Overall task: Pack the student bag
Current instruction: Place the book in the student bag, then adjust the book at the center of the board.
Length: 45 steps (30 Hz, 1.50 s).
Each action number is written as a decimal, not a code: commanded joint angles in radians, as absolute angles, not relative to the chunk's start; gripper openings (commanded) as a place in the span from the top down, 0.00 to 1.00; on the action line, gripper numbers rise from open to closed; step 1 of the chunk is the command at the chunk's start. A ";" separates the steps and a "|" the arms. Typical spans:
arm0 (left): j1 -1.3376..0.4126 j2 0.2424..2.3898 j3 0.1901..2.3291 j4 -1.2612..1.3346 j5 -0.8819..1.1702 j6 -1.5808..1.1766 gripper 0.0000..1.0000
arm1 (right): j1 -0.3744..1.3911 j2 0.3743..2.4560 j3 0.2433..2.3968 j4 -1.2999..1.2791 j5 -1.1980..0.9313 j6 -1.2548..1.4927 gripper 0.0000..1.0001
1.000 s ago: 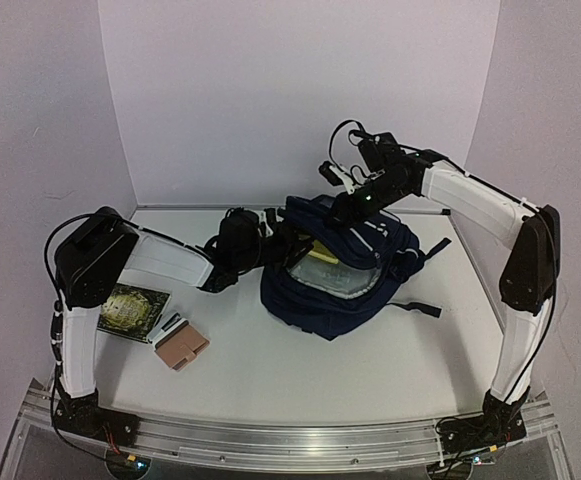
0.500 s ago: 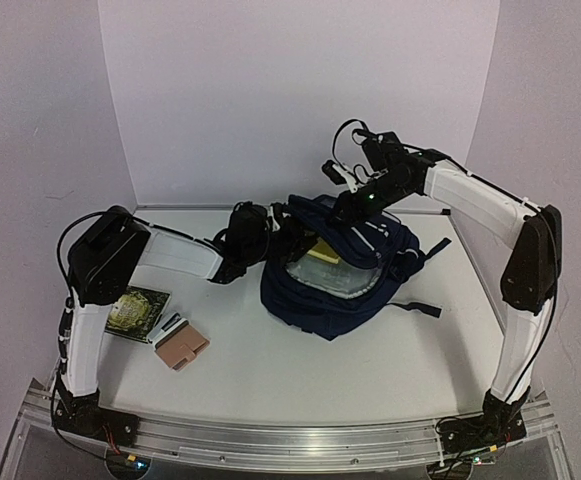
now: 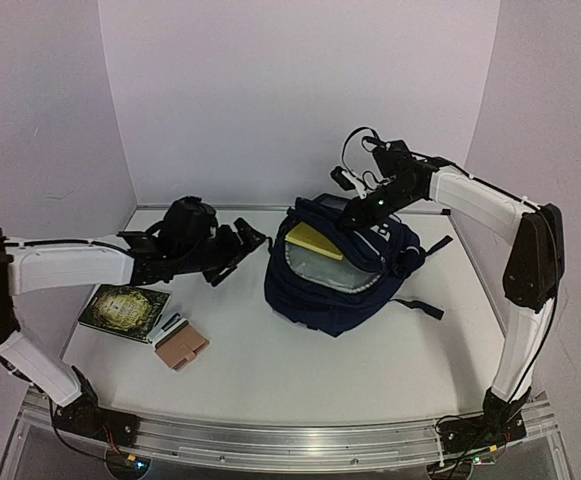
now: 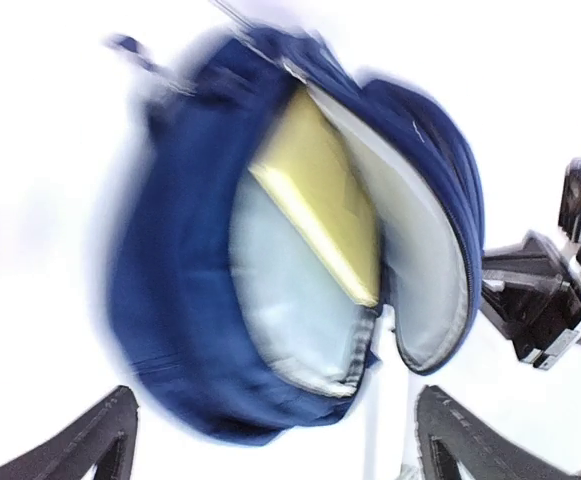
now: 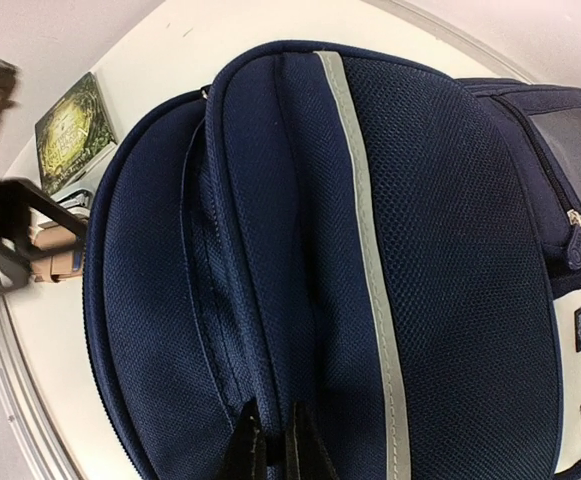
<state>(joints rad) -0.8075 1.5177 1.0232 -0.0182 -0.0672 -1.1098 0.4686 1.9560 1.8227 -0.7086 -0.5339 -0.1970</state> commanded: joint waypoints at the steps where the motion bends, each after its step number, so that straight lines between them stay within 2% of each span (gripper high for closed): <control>1: -0.774 1.365 0.937 -0.431 -0.340 -1.223 0.00 | 0.410 1.955 1.768 -0.656 -0.420 -0.293 1.00; 3: -0.727 1.311 0.898 -0.533 -0.359 -1.272 0.00 | 0.411 1.954 1.759 -0.667 -0.417 -0.306 0.91; 8: -0.585 1.202 0.773 -0.654 -0.317 -1.342 0.00 | 0.416 1.941 1.753 -0.701 -0.445 -0.304 0.37; 11: -0.575 1.171 0.734 -0.746 -0.357 -1.411 0.00 | 0.429 1.915 1.741 -0.705 -0.458 -0.295 0.20; 14: -0.551 1.142 0.678 -0.783 -0.368 -1.483 0.00 | 0.457 1.886 1.738 -0.707 -0.471 -0.281 0.11; 20: -0.443 1.146 0.608 -0.770 -0.334 -1.483 0.00 | 0.520 1.865 1.764 -0.709 -0.514 -0.239 0.07; 30: -0.263 1.308 0.565 -0.487 -0.213 -1.287 0.03 | 0.577 1.868 1.811 -0.707 -0.603 -0.170 0.07; 33: -0.235 1.372 0.576 -0.371 -0.173 -1.210 0.14 | 0.581 1.869 1.818 -0.706 -0.621 -0.156 0.07; 37: -0.233 1.499 0.641 -0.247 -0.119 -1.161 0.41 | 0.586 1.869 1.824 -0.707 -0.636 -0.143 0.07; 41: -0.254 1.634 0.718 -0.124 -0.041 -1.150 0.61 | 0.590 1.873 1.837 -0.707 -0.640 -0.135 0.08; 45: -0.323 1.774 0.848 -0.084 -0.005 -1.143 0.70 | 0.597 1.891 1.850 -0.703 -0.644 -0.129 0.07</control>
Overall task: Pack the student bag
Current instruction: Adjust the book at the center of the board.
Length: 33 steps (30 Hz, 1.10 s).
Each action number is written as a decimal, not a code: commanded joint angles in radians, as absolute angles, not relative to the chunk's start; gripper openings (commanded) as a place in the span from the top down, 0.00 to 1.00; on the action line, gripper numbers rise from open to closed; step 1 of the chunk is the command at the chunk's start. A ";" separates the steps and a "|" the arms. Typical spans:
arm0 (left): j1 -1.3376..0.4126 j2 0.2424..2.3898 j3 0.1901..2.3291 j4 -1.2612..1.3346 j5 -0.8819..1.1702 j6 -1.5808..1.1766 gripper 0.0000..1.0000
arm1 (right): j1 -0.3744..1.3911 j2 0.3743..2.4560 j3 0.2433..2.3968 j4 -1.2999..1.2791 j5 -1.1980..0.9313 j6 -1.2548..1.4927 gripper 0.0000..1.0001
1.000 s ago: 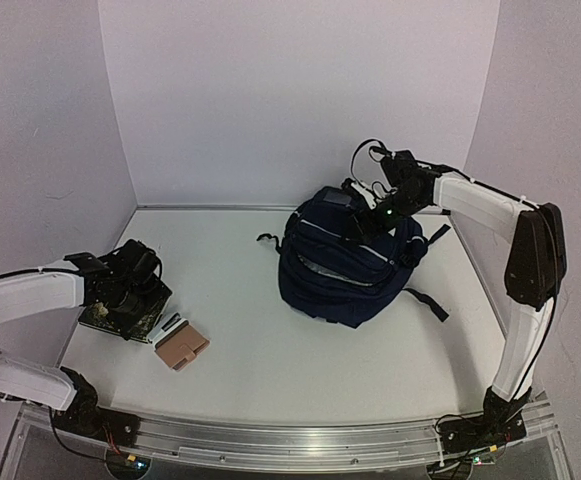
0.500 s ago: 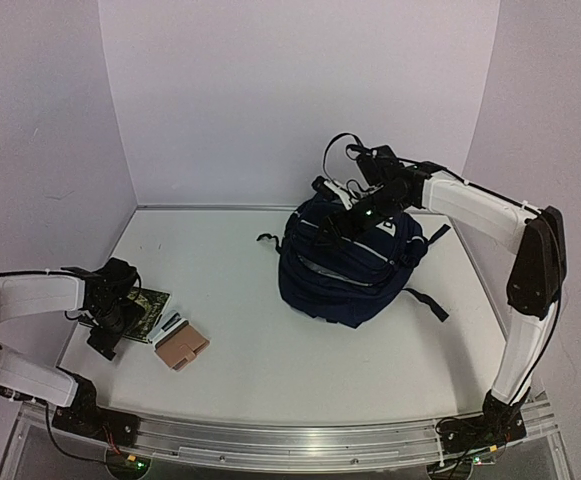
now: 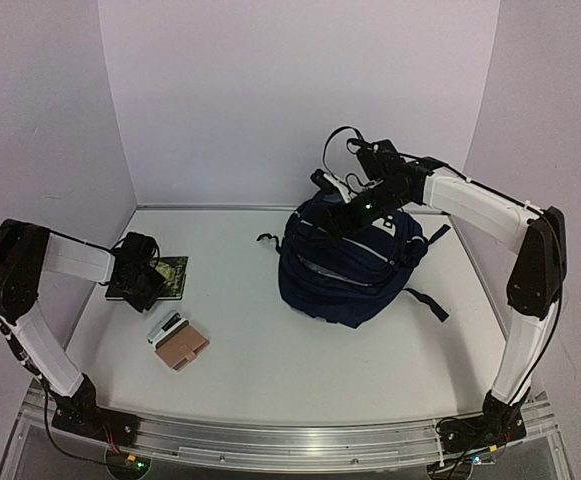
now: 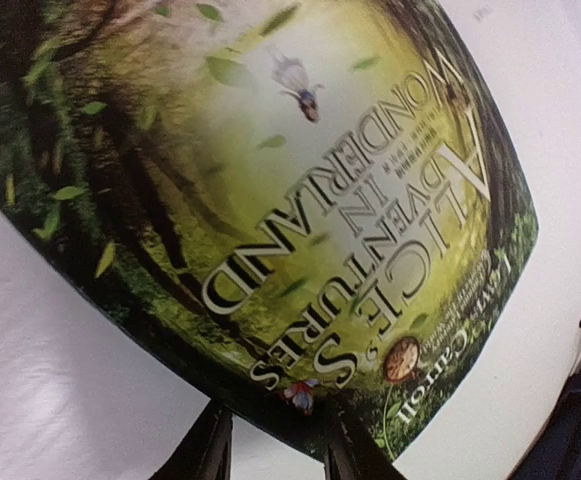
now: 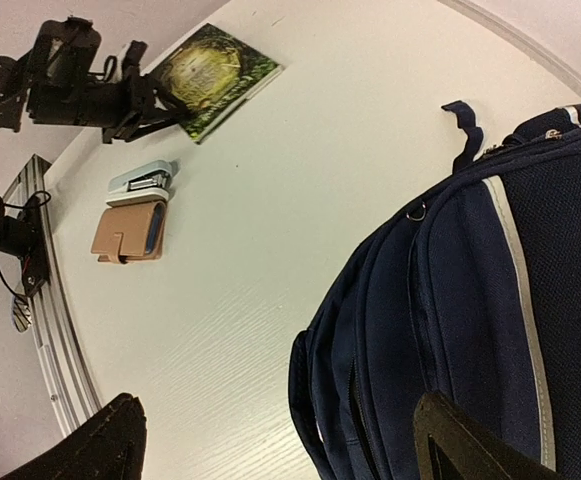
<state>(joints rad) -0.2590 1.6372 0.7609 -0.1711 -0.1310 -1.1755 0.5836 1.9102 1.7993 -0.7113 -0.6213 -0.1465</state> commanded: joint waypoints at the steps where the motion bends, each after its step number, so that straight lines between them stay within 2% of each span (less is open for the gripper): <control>1: -0.340 1.797 0.880 -0.084 -0.004 -1.137 0.71 | 0.603 1.899 1.855 -0.701 -0.644 -0.126 0.08; 4: -0.372 1.807 0.939 -0.107 -0.003 -1.104 0.71 | 0.629 1.926 1.869 -0.679 -0.644 -0.103 0.08; 6: -0.376 1.772 0.942 -0.119 -0.003 -1.076 0.67 | 0.655 1.945 1.874 -0.644 -0.641 -0.067 0.08; 12: -0.315 1.588 0.946 -0.301 -0.072 -0.958 0.34 | 0.742 2.060 1.961 -0.526 -0.628 0.059 0.08; 18: -0.122 1.504 0.901 -0.368 -0.027 -0.886 0.18 | 0.821 2.225 2.127 -0.483 -0.602 0.120 0.08; 25: 0.079 1.622 0.967 -0.343 0.058 -0.753 0.14 | 0.852 2.351 2.216 -0.445 -0.594 0.174 0.08; 33: 0.124 1.851 1.110 -0.323 0.082 -0.645 0.14 | 0.855 2.455 2.239 -0.388 -0.545 0.205 0.10</control>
<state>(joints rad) 0.1170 1.7755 1.0188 -0.3409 0.0513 -0.7384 0.8581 2.4085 2.1927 -0.4482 -0.5867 0.1800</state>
